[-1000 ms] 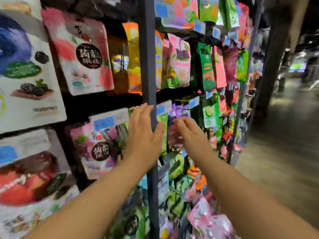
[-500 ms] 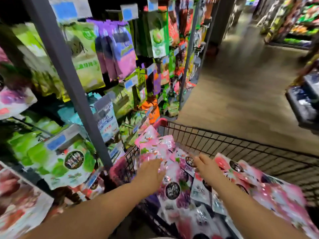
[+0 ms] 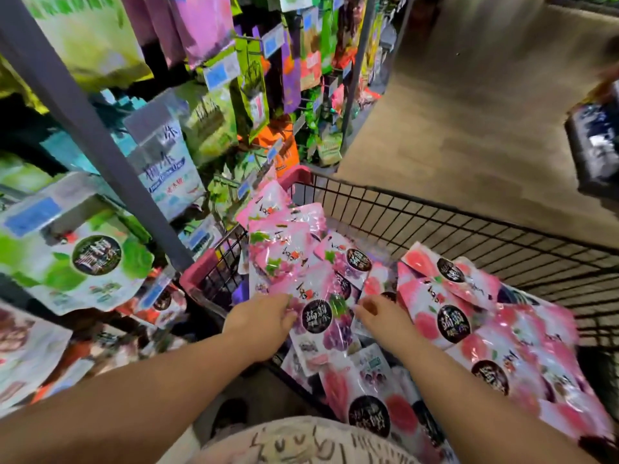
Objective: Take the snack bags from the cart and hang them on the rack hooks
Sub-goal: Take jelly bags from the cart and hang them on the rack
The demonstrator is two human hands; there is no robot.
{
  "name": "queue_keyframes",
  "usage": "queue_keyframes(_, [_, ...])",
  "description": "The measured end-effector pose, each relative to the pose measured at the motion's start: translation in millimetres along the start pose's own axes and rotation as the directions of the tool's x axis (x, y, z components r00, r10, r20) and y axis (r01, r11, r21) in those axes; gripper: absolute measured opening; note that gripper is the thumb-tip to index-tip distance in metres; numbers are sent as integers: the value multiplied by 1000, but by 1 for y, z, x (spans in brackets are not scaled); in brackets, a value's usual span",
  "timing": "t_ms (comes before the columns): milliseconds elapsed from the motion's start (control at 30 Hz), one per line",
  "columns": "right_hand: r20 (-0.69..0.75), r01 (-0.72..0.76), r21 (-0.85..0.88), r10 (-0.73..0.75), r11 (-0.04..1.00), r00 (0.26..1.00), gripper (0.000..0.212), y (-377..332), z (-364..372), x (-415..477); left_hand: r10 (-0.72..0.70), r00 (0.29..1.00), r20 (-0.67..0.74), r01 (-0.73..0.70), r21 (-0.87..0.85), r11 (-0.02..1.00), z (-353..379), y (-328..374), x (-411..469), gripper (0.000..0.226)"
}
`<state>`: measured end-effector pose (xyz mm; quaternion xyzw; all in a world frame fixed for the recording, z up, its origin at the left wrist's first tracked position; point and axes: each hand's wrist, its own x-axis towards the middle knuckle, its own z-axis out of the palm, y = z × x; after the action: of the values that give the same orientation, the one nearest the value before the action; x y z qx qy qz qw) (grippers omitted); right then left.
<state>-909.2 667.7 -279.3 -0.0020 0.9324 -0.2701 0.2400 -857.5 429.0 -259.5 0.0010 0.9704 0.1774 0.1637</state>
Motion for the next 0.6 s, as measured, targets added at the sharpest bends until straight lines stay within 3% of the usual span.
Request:
queue_keyframes(167, [-8, 60, -175, -62, 983, 998, 38, -21, 20, 15, -9, 999, 33, 8, 42, 999, 4, -3, 2, 27])
queue_keyframes(267, [6, -37, -230, 39, 972, 999, 38, -26, 27, 20, 7, 1000, 21, -7, 39, 999, 2, -1, 0, 25])
queue_keyframes(333, [35, -89, -124, 94, 988, 995, 24, -27, 27, 25, 12, 1000, 26, -13, 39, 999, 0, 0, -1, 25])
queue_keyframes(467, [93, -43, 215, 23, 976, 995, 28, -27, 21, 23, -2, 999, 44, 1, 22, 1000, 0, -4, -1, 29])
queue_keyframes(600, [47, -36, 611, 8, 791, 999, 22, -35, 9, 10, -12, 998, 57, 10, 25, 1000, -2, -3, 0, 39])
